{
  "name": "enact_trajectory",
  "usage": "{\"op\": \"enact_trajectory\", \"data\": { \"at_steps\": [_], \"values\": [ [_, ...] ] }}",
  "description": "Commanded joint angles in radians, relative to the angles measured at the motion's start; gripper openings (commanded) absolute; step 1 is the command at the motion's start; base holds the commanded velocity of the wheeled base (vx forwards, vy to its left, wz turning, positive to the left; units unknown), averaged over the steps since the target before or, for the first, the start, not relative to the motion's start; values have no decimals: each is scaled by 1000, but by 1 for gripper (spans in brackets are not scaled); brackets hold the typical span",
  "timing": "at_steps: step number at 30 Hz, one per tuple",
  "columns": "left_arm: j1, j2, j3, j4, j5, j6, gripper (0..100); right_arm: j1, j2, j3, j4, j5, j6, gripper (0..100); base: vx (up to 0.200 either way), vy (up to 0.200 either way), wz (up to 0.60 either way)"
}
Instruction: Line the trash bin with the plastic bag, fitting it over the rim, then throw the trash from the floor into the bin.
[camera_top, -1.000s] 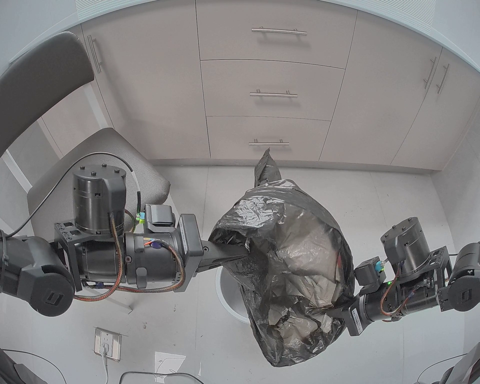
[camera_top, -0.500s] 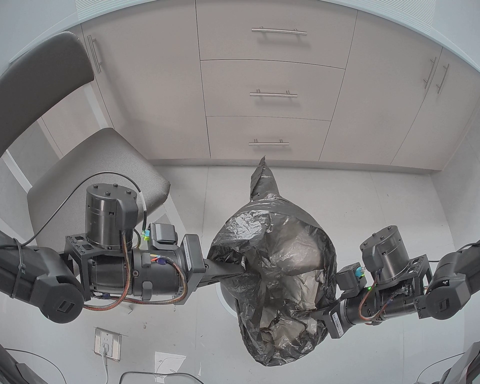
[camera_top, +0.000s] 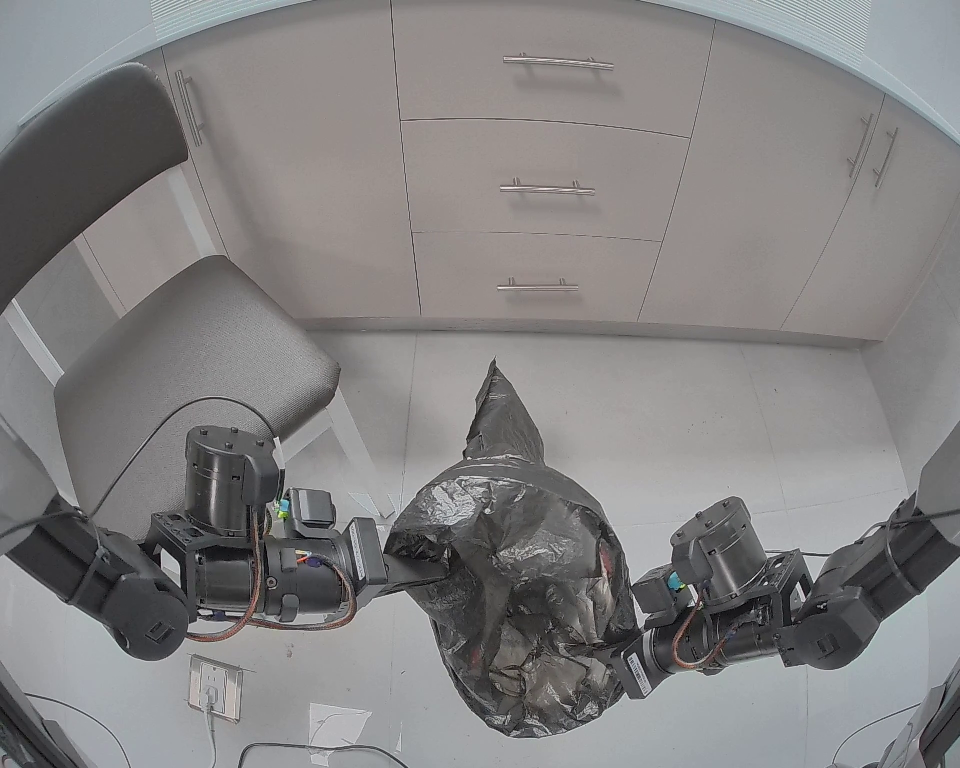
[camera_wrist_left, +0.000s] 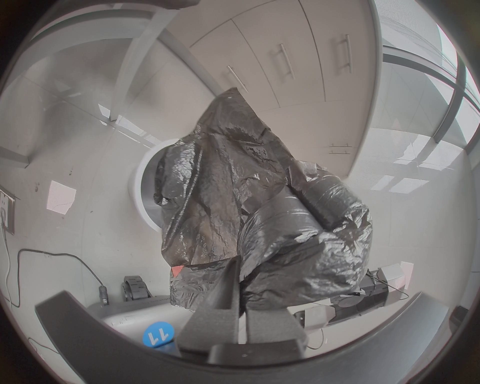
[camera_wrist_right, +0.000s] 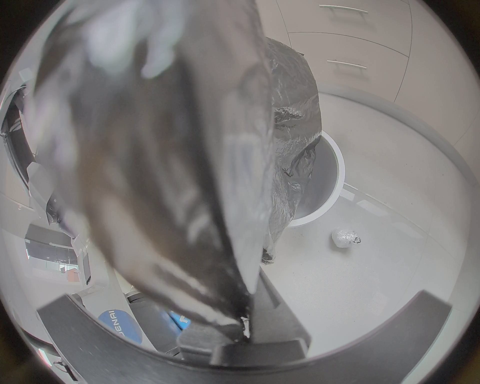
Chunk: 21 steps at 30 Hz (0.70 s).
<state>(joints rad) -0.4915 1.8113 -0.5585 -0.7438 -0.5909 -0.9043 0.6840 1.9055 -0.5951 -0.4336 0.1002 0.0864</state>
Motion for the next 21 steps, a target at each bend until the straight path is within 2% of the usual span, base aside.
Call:
{"op": "enact_trajectory", "data": {
  "at_steps": [1, 8, 15, 21],
  "values": [
    [47, 95, 34, -55, -1, 19, 0, 0, 90, 28, -63, -2, -4, 0, 0, 0, 0],
    [90, 195, 45, -144, 2, 108, 0, -14, 198, 70, -254, -11, -4, 0, 0, 0, 0],
    [117, 234, 51, -144, 2, 189, 0, -31, 245, 77, -289, -30, -13, 0, 0, 0, 0],
    [149, 266, 60, -144, 9, 280, 0, -44, 283, 64, -298, -119, -39, 0, 0, 0, 0]
  ]
}}
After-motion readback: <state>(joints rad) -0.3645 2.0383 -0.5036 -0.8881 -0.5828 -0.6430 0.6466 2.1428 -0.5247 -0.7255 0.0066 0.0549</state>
